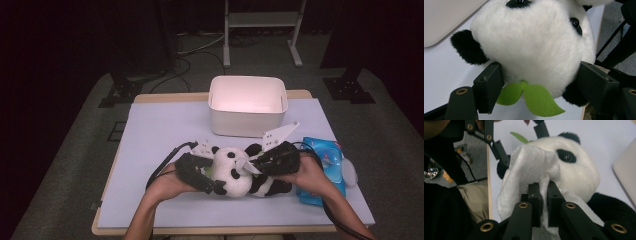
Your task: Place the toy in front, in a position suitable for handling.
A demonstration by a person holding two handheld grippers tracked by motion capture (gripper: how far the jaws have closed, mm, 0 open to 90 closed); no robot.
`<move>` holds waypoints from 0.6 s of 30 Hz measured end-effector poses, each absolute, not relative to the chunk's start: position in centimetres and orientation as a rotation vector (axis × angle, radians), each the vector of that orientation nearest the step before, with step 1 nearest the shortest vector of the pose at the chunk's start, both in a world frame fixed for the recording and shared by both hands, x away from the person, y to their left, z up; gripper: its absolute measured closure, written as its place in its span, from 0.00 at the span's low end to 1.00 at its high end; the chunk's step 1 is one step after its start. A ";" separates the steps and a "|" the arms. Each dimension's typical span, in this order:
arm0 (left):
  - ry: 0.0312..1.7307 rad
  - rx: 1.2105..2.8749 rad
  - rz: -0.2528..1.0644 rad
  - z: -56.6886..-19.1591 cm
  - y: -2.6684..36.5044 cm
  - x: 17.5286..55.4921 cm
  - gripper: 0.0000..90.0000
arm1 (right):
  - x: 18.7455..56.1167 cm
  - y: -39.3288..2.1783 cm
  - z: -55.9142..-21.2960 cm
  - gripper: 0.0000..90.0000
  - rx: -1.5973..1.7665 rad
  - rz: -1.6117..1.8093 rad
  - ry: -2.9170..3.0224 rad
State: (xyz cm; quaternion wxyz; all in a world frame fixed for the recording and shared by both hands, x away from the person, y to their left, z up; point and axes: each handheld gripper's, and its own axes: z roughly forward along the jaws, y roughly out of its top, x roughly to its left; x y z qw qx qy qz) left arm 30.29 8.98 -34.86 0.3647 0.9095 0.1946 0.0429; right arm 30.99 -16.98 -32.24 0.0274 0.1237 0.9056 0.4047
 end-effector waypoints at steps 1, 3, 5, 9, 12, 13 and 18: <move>0.500 2.340 0.110 -34.9 8.9 30.3 0.26 | 30.7 -17.1 -32.4 0.93 0.380 1.242 2.803; 0.502 2.345 0.117 -34.9 8.7 30.3 0.26 | 30.5 -17.1 -32.6 0.93 0.376 1.246 2.802; 0.510 2.349 0.122 -34.9 8.6 30.3 0.26 | 30.1 -16.9 -32.6 0.93 0.365 1.233 2.802; 0.516 2.365 0.128 -35.2 8.5 30.4 0.26 | 29.6 -15.9 -32.8 0.93 0.311 1.197 2.822; 0.523 2.360 0.122 -35.3 8.6 30.5 0.26 | 29.9 -15.9 -33.0 0.93 0.321 1.199 2.827; 0.526 2.358 0.118 -35.4 8.7 30.6 0.26 | 30.0 -16.0 -33.0 0.93 0.339 1.199 2.831; 0.537 2.320 0.088 -37.0 9.7 31.2 0.26 | 31.7 -15.7 -33.5 0.93 0.369 1.194 2.870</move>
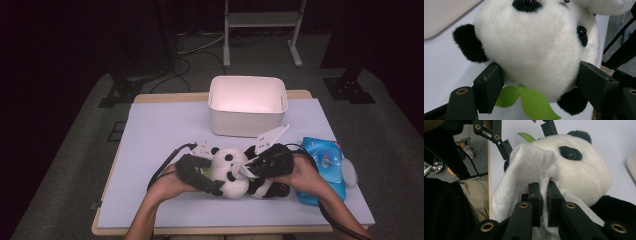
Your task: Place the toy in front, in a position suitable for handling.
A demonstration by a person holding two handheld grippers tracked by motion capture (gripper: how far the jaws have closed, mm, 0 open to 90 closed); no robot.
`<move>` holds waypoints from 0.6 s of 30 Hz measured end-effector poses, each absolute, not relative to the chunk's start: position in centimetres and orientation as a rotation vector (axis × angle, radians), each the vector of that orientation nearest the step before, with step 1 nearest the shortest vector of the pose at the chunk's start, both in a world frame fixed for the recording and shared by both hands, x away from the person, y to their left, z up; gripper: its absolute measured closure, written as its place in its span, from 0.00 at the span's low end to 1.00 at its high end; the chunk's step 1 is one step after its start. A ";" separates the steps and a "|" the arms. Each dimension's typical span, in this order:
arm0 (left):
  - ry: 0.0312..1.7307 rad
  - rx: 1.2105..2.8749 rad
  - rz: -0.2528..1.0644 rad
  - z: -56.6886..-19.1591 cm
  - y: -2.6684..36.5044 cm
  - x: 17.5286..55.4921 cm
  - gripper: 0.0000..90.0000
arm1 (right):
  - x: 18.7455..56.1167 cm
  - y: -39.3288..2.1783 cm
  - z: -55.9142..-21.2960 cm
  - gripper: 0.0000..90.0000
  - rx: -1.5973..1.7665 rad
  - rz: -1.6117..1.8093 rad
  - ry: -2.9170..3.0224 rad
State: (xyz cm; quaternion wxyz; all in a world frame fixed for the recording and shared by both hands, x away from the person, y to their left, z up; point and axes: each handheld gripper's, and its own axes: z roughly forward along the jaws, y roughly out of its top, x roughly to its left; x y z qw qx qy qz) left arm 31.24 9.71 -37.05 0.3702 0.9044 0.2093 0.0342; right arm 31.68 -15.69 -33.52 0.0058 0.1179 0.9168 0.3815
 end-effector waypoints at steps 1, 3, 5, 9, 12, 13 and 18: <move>0.530 2.312 0.089 -37.5 10.0 31.3 0.26 | 31.9 -15.5 -33.6 0.93 0.367 1.188 2.877; 0.526 2.309 0.085 -38.5 10.7 31.4 0.26 | 32.3 -14.9 -34.0 0.93 0.356 1.163 2.900; 0.499 2.316 0.089 -39.2 11.1 31.5 0.25 | 32.4 -14.3 -34.4 0.93 0.355 1.141 2.912; 0.503 2.337 0.044 -40.4 12.1 31.8 0.24 | 31.9 -12.9 -34.9 0.93 0.331 1.099 2.915; 0.504 2.339 0.030 -40.7 12.9 31.9 0.24 | 31.2 -11.7 -34.9 0.93 0.292 1.056 2.912; 0.511 2.331 0.025 -40.7 13.2 31.9 0.24 | 31.0 -11.4 -34.9 0.93 0.283 1.039 2.907; 0.538 2.301 0.044 -40.2 14.3 32.1 0.25 | 30.5 -10.7 -34.5 0.93 0.269 1.006 2.896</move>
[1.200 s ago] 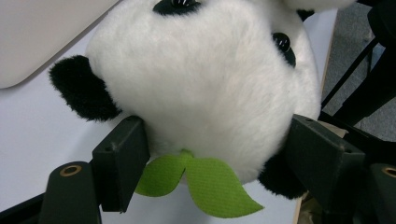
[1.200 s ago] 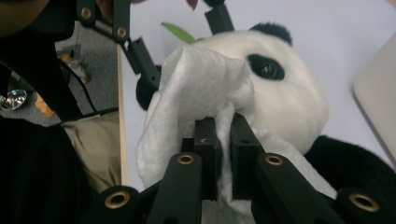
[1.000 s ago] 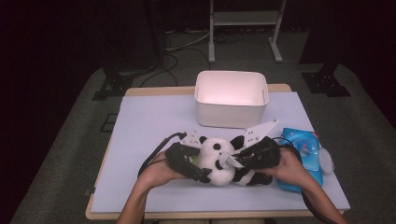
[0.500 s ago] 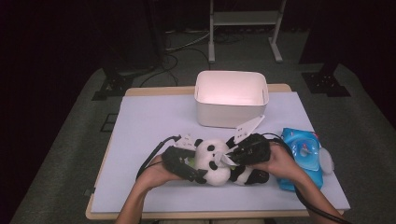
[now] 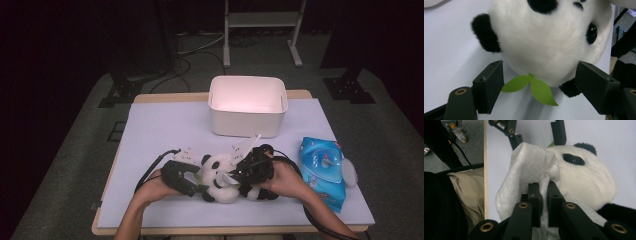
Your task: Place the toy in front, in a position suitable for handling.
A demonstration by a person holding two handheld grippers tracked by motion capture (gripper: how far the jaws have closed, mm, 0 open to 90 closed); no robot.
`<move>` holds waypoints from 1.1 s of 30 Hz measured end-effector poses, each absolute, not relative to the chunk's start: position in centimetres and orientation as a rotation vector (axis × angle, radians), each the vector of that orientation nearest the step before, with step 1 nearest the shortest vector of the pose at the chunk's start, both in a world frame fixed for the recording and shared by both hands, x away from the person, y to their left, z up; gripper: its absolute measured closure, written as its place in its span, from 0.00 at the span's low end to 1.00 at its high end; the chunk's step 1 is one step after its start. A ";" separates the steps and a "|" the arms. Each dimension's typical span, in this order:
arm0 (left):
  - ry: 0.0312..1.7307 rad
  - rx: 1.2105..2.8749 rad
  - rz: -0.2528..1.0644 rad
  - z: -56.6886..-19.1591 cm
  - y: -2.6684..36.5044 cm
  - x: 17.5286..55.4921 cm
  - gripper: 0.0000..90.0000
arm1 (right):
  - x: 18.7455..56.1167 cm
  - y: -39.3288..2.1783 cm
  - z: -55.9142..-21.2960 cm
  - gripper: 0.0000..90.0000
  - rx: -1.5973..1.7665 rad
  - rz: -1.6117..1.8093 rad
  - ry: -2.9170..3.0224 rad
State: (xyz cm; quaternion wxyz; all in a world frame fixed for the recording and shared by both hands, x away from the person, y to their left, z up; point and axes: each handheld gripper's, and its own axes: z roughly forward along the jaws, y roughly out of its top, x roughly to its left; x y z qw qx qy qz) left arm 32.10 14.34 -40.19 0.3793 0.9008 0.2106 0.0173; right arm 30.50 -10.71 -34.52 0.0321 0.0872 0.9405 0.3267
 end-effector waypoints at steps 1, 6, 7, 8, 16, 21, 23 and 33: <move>0.536 2.297 0.046 -40.1 14.4 32.1 0.27 | 30.3 -10.4 -34.4 0.93 0.252 1.009 2.893; 0.536 2.302 0.060 -40.2 14.2 32.4 0.28 | 29.9 -8.8 -34.5 0.93 0.191 0.929 2.906; 0.538 2.301 0.063 -40.2 14.2 32.4 0.28 | 30.0 -8.6 -34.4 0.93 0.179 0.910 2.906; 0.538 2.299 0.070 -40.2 14.2 32.4 0.28 | 30.0 -8.4 -34.4 0.93 0.173 0.903 2.907; 0.543 2.294 0.055 -40.3 14.0 32.7 0.28 | 29.9 -7.9 -34.3 0.93 0.144 0.914 2.936; 0.547 2.291 0.058 -40.2 13.9 32.8 0.28 | 29.5 -7.3 -35.1 0.93 0.097 0.869 2.971; 0.544 2.294 0.062 -40.2 13.8 32.8 0.28 | 29.5 -7.2 -35.2 0.93 0.092 0.849 2.973; 0.518 2.289 0.034 -40.2 13.3 32.7 0.28 | 31.1 -8.9 -33.5 0.93 0.188 0.928 2.914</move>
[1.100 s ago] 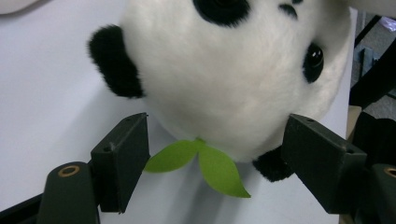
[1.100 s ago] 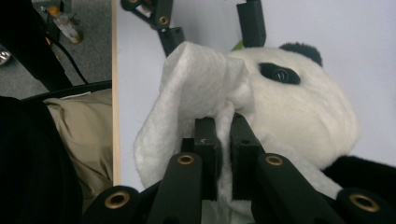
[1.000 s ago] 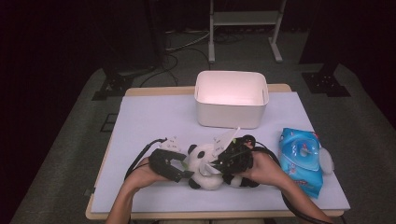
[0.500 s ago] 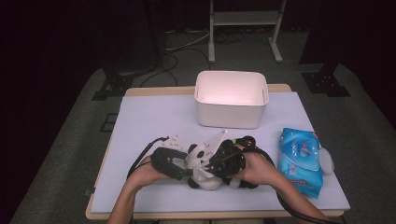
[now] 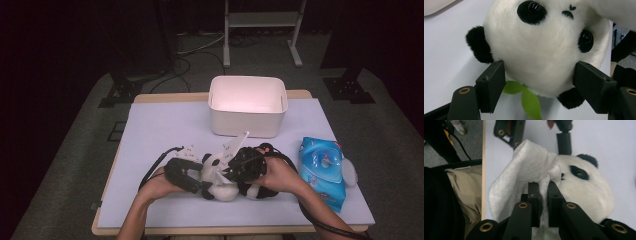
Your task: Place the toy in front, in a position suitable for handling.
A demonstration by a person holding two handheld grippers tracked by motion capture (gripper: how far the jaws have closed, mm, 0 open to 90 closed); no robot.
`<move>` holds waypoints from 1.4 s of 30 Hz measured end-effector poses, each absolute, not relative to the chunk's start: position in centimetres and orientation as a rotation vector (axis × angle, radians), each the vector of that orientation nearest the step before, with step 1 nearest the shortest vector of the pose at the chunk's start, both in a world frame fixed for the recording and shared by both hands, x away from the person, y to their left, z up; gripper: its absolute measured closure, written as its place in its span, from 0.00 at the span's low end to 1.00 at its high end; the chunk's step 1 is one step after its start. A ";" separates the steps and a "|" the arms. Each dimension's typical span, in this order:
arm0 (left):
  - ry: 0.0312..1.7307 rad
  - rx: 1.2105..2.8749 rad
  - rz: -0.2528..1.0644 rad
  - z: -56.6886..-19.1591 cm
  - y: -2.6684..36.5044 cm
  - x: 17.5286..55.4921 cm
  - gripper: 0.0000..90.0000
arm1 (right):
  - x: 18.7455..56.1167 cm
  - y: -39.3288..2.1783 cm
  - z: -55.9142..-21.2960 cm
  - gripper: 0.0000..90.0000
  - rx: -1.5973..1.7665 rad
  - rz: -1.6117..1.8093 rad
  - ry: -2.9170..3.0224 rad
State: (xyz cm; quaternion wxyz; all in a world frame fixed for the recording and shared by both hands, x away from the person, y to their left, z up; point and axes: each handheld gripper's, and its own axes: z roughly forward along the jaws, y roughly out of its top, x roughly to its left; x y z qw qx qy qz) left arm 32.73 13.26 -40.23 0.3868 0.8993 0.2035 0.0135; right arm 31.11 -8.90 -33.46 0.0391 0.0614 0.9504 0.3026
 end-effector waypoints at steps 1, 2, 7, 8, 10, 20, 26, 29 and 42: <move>0.519 2.284 0.033 -40.3 13.3 32.7 0.28 | 31.4 -9.0 -33.3 0.92 0.195 0.928 2.909; 0.515 2.284 0.029 -40.3 13.3 32.7 0.28 | 31.6 -9.0 -33.2 0.92 0.201 0.932 2.905; 0.497 2.291 0.031 -40.2 13.0 32.5 0.28 | 32.7 -8.9 -32.6 0.92 0.234 0.948 2.898; 0.496 2.292 0.031 -40.2 13.0 32.5 0.28 | 33.0 -8.8 -32.5 0.92 0.227 0.952 2.892; 0.500 2.290 0.030 -40.2 13.0 32.5 0.28 | 33.4 -8.7 -32.4 0.92 0.247 0.944 2.898; 0.497 2.276 0.006 -40.1 12.9 32.5 0.27 | 35.1 -12.9 -33.4 0.92 0.409 0.888 2.910; 0.493 2.264 -0.037 -39.7 12.6 32.5 0.23 | 34.6 -14.4 -33.8 0.92 0.448 0.947 2.914; 0.502 2.252 -0.074 -39.7 12.6 32.5 0.21 | 33.8 -14.1 -34.2 0.92 0.410 0.937 2.931; 0.541 2.245 -0.193 -39.7 11.5 33.3 0.07 | 30.7 -15.0 -35.0 0.93 0.303 0.974 2.911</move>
